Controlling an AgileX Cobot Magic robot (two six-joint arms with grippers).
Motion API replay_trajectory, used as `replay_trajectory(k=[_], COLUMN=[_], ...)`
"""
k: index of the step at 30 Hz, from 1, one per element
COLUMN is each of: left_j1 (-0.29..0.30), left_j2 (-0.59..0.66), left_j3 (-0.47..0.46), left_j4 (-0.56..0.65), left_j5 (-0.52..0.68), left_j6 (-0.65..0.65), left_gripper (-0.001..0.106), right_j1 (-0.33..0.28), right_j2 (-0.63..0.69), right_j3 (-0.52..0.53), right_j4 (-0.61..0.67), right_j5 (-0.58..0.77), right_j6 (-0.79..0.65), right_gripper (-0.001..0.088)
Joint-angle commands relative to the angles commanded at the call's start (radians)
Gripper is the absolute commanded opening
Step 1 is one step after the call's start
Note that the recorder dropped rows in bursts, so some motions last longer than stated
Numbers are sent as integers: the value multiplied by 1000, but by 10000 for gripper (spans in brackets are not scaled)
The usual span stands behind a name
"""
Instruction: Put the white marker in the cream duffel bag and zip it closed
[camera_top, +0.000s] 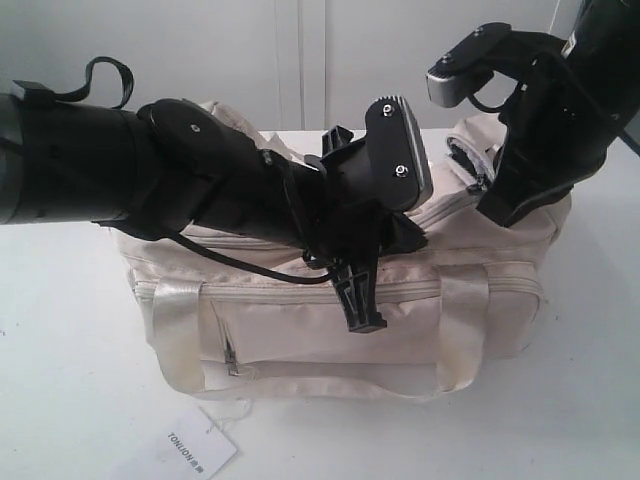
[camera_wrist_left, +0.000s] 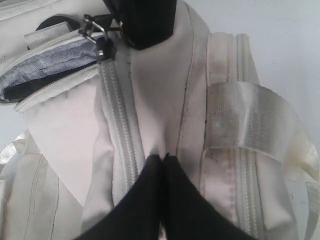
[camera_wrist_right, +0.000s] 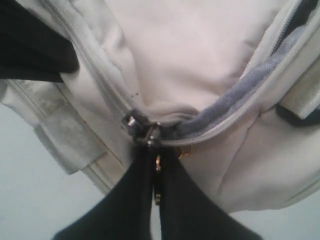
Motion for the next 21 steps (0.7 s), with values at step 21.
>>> replay_trajectory(k=[21], left_j1=[0], left_j2=[-2], left_j3=[0], left_j4=[105], left_j5=[78], left_j6=[0], left_gripper=[0], right_j1=[0], right_j2=[0], right_j3=[-4], right_j4=[-418], right_j5=[-236], right_j6=[-17], right_gripper=[0])
